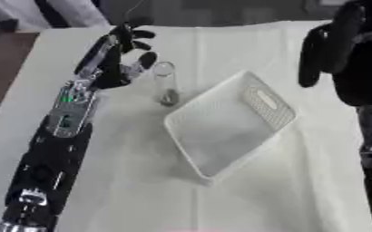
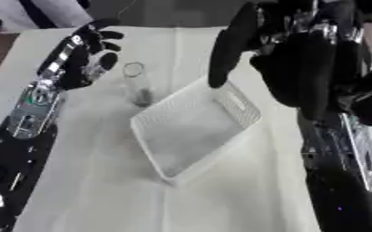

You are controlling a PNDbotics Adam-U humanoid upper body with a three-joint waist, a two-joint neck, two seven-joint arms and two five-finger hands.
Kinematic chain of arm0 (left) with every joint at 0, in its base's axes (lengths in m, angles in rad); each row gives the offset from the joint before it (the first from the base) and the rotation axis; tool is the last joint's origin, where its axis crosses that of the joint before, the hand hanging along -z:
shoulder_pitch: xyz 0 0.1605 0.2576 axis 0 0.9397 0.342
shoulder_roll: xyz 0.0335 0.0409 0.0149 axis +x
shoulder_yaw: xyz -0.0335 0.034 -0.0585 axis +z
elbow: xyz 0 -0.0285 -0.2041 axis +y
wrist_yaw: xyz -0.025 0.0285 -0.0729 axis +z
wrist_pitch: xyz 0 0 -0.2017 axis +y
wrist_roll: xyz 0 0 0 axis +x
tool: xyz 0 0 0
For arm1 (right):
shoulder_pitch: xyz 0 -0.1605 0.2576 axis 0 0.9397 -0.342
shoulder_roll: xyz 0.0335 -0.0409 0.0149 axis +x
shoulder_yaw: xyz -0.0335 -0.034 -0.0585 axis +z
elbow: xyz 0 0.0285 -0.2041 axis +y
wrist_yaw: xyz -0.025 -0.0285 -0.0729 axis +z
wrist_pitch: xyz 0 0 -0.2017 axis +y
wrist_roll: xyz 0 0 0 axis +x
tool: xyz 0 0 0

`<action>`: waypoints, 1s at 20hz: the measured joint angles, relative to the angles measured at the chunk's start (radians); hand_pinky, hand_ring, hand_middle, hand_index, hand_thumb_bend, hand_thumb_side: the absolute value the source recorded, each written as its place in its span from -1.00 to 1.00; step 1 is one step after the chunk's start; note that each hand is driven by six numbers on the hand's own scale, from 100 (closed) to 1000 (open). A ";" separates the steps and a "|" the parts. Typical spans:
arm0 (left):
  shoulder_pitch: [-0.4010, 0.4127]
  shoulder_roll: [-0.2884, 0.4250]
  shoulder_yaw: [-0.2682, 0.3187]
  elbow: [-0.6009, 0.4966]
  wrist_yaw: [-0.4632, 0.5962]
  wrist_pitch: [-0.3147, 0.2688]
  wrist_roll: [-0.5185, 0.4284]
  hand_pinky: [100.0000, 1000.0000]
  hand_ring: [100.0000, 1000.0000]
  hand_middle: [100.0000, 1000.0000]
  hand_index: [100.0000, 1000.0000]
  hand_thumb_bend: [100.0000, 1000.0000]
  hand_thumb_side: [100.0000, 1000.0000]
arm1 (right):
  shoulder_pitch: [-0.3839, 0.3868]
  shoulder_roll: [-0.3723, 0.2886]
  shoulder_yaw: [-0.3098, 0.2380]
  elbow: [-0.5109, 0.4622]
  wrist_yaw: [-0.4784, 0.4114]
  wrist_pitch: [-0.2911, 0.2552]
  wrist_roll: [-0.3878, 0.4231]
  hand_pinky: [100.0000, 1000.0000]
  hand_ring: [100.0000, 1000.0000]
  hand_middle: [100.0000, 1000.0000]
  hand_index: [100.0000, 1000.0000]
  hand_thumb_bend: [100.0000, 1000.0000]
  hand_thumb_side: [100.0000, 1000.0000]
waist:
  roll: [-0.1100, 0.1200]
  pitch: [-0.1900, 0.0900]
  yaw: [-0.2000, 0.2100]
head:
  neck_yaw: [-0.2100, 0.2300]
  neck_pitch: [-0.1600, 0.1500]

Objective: Pick up objects on the table and place them in the box.

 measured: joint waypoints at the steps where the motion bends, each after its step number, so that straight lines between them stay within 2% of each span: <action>1: 0.000 -0.002 0.000 0.006 -0.001 0.001 -0.001 0.34 0.59 0.70 0.81 -0.43 0.07 | 0.000 0.000 0.000 0.000 0.000 0.000 0.000 -0.04 0.17 0.58 -0.48 -1.00 0.92 | 0.001 0.000 -0.001 | 0.000 0.000; 13: -0.004 -0.018 0.005 0.047 -0.048 -0.002 0.004 0.30 0.55 0.66 0.78 -0.48 0.23 | 0.001 0.000 0.000 -0.003 0.006 0.005 0.005 -0.05 0.16 0.55 -0.49 -1.00 0.92 | 0.011 0.000 -0.011 | 0.000 0.000; 20: -0.004 -0.026 0.005 0.052 -0.056 -0.005 0.002 0.30 0.53 0.64 0.78 -0.49 0.25 | 0.001 0.000 0.004 -0.003 0.007 0.007 0.007 -0.05 0.16 0.55 -0.50 -1.00 0.92 | 0.012 0.000 -0.012 | 0.000 0.000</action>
